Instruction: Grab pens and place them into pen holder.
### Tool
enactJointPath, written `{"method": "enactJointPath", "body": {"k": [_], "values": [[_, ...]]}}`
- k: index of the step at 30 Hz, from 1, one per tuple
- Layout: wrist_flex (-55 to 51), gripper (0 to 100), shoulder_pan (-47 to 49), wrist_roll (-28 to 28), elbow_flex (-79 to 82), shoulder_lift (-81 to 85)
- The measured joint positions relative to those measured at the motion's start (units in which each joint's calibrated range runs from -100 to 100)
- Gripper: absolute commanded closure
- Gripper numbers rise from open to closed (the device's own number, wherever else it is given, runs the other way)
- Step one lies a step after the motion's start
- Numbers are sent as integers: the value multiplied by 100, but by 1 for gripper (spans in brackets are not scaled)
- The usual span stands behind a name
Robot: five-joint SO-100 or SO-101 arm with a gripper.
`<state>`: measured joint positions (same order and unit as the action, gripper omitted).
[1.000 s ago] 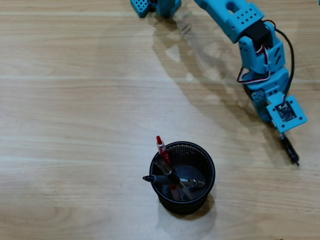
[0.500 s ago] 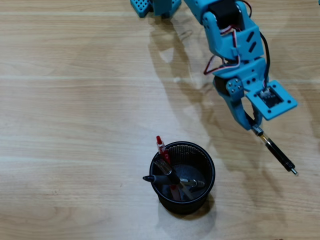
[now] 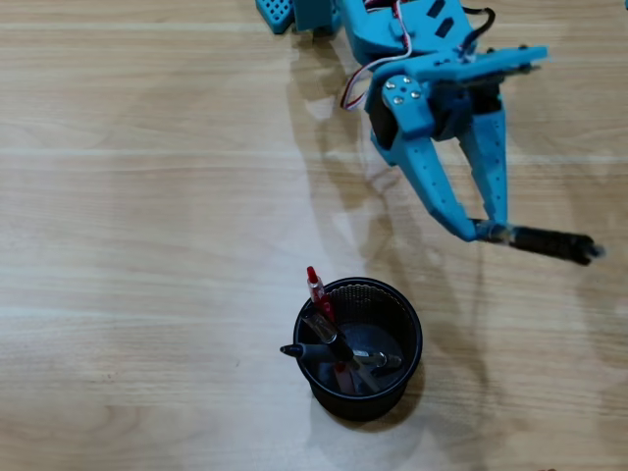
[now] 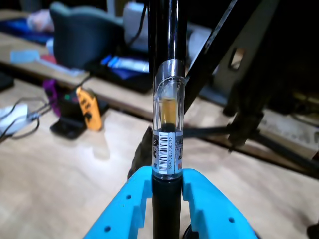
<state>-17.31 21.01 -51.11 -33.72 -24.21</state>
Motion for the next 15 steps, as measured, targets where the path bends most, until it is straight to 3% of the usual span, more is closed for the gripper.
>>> {"method": "enactJointPath", "body": {"k": [6, 15], "values": [[1070, 98, -238, 0, 568, 0], [3781, 98, -677, -208, 2484, 0]]}}
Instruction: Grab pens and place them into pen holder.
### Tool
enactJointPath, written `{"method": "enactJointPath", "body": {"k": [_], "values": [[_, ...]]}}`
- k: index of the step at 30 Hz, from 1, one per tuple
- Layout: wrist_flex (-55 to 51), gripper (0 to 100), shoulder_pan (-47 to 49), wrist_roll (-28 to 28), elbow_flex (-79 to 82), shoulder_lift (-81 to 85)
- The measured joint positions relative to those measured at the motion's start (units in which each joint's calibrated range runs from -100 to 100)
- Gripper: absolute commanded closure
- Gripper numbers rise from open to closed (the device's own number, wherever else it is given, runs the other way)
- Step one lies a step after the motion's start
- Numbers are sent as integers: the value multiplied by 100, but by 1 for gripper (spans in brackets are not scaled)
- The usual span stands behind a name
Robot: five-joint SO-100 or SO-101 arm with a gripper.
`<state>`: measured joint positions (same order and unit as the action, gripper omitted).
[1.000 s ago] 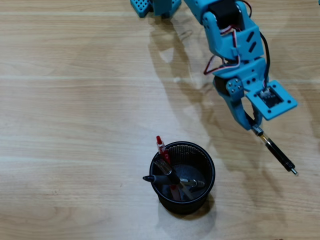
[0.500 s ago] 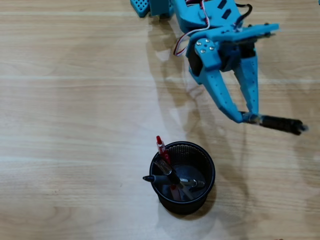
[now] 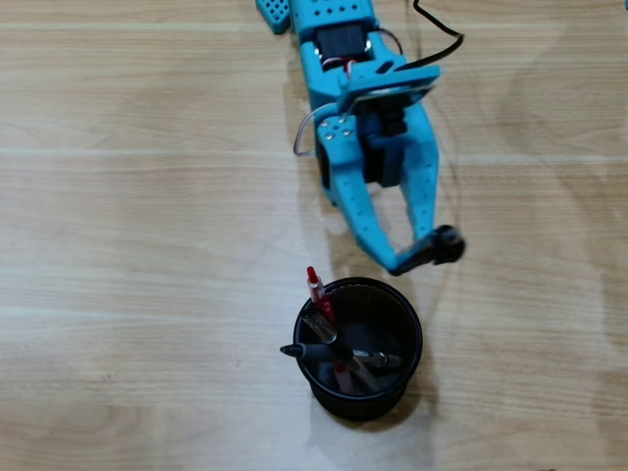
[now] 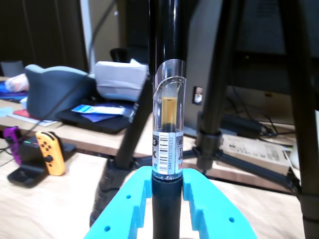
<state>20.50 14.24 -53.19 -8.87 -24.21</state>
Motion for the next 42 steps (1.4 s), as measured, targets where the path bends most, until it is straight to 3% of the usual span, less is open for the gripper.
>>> {"method": "enactJointPath", "body": {"k": [8, 17, 26, 32, 38, 42], "values": [[734, 98, -305, -36, 887, 0], [837, 98, -238, -36, 923, -263], [1899, 98, -162, -36, 923, -892], [1994, 97, -172, -36, 923, -1054], [2011, 85, -172, -36, 923, -1054], [2046, 84, -172, -36, 923, -1054]]}}
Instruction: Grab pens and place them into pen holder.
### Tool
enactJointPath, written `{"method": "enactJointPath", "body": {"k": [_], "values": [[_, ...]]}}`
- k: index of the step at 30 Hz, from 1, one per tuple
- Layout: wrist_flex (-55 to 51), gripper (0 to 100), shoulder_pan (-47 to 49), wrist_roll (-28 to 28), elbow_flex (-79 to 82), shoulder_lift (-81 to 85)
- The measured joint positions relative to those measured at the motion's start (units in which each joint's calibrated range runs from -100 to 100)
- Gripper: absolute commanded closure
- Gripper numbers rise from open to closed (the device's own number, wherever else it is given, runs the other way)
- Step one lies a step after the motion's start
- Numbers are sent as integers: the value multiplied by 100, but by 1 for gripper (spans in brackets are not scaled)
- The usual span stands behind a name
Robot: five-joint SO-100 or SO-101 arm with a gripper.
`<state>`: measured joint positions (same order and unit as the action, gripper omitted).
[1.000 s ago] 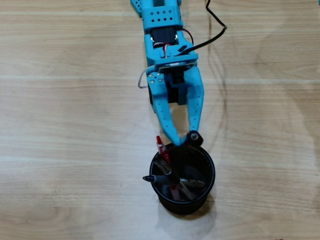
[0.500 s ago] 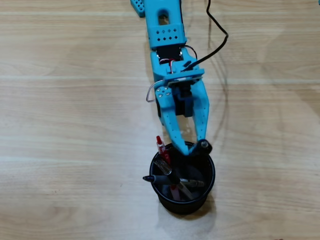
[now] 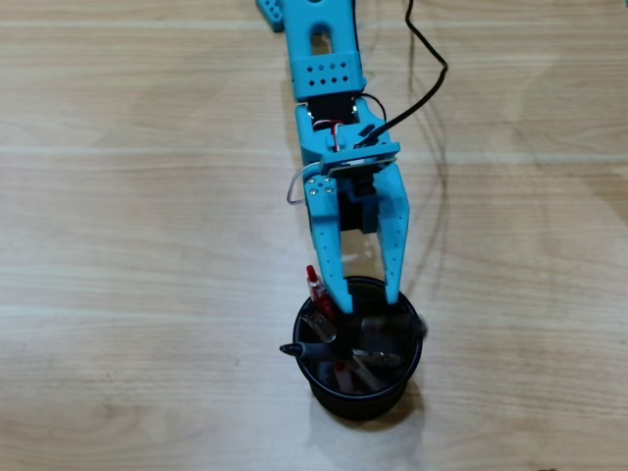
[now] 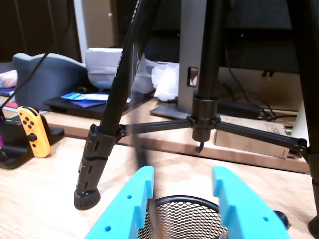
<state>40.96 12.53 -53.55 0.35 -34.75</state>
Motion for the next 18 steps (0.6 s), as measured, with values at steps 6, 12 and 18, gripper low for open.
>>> {"method": "enactJointPath", "body": {"k": [6, 12, 18], "values": [[0, 84, 0, 0, 0, 0], [0, 96, 0, 10, 27, 8], [0, 97, 0, 312, 559, 561]]}}
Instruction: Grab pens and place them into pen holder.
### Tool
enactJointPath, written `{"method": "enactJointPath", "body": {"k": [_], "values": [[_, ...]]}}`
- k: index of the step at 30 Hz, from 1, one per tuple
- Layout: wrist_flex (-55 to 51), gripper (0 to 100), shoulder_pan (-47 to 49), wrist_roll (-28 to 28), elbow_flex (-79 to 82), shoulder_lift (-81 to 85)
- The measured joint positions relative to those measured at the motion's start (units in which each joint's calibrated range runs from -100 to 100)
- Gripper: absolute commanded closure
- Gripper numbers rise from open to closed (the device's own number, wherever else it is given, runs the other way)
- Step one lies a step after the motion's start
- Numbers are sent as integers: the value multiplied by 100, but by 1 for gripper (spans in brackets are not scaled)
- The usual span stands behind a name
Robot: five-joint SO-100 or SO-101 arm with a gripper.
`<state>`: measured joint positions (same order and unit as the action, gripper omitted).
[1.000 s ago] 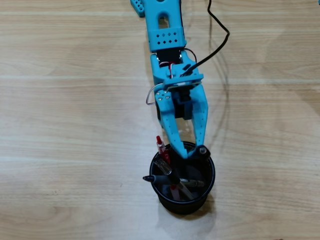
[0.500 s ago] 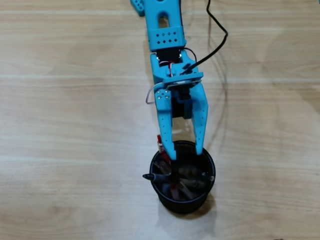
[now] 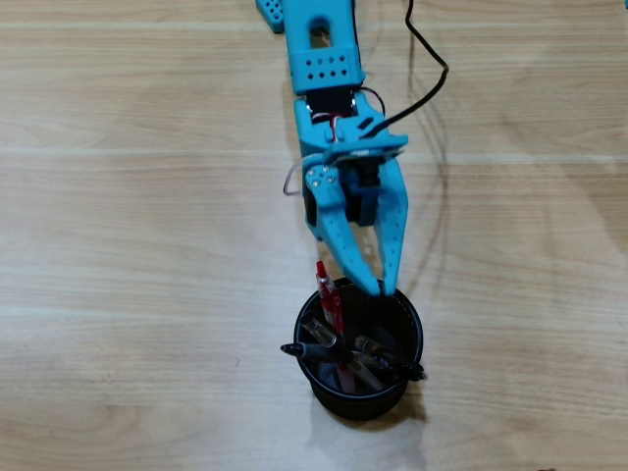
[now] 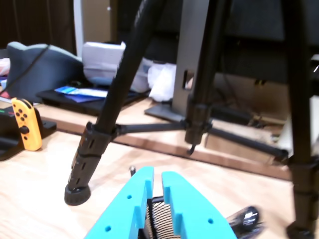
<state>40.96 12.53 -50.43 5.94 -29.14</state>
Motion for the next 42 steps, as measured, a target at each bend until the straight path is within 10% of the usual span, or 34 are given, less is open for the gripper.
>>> {"method": "enactJointPath", "body": {"k": [9, 30, 42], "values": [[-397, 97, 0, 723, 2183, 2175], [-4998, 97, -591, 3808, 6744, 8853], [-6491, 97, -943, 4338, 8465, 10977]]}}
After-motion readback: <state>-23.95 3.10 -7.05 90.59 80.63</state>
